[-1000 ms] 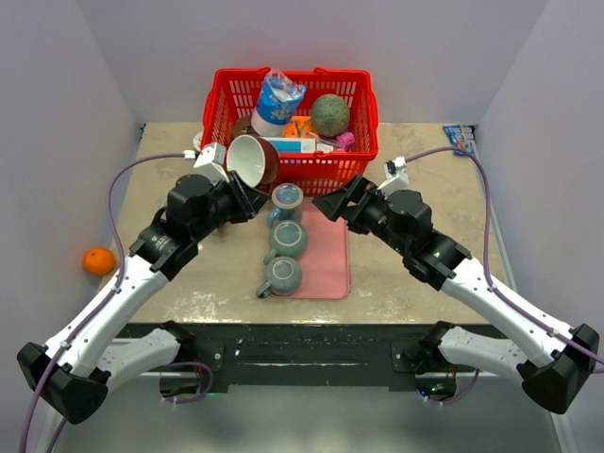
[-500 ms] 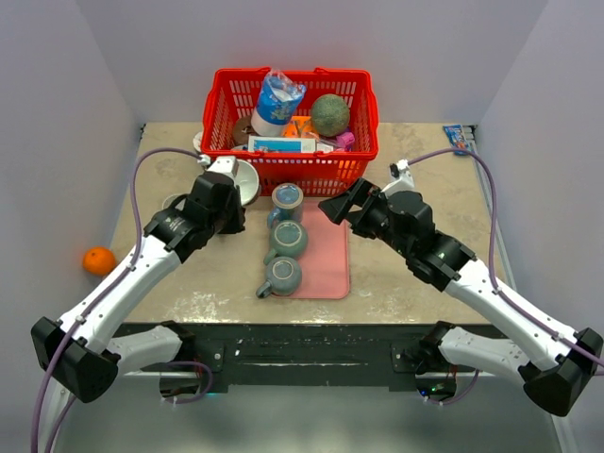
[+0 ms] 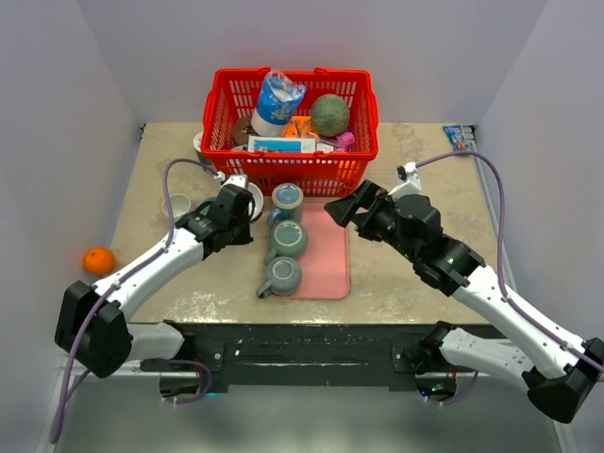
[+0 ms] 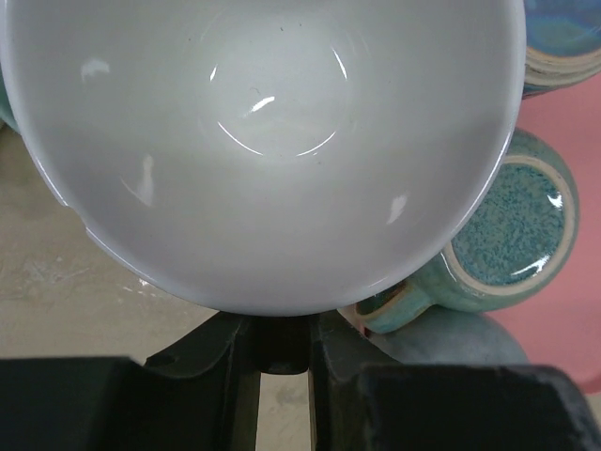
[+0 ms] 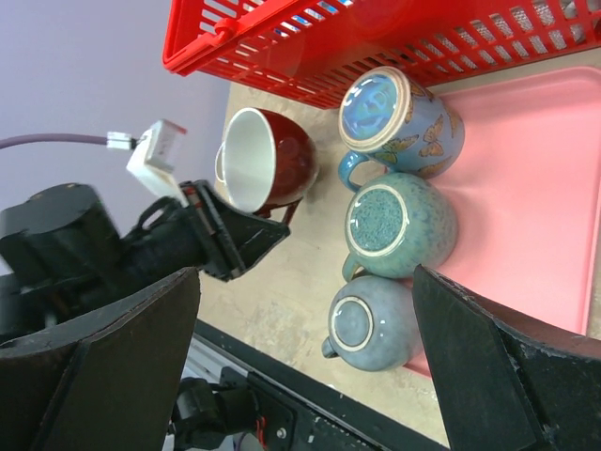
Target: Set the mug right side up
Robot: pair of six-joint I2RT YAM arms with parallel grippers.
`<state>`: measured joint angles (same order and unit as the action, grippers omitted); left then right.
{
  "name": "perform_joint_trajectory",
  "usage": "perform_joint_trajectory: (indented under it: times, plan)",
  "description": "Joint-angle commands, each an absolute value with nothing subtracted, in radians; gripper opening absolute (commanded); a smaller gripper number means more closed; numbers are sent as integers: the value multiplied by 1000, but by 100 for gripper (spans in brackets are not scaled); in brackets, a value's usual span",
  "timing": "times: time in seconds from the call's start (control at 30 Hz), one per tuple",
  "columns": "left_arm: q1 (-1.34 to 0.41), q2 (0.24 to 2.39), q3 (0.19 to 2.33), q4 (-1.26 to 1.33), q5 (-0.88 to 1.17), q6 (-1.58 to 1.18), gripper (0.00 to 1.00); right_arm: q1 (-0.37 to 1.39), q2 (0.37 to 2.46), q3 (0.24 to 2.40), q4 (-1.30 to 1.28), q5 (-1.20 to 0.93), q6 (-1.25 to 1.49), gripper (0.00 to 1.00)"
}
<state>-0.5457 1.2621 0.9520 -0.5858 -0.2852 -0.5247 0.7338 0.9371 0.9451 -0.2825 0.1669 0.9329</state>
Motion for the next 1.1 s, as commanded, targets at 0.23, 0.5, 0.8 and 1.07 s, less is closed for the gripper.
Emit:
perform_joint_trajectory:
  times: [0.23, 0.5, 0.8, 1.07]
  plan:
    - [-515, 1373, 942, -308, -322, -643, 0, 733, 874, 950, -317, 239, 920, 98]
    - [-491, 1439, 911, -241, -291, -663, 0, 727, 885, 960, -339, 241, 917, 98]
    - [-472, 1522, 888, -195, -241, -663, 0, 726, 890, 963, -353, 241, 914, 98]
    - [-472, 1555, 910, -221, -250, -641, 20, 723, 887, 976, -388, 270, 931, 98]
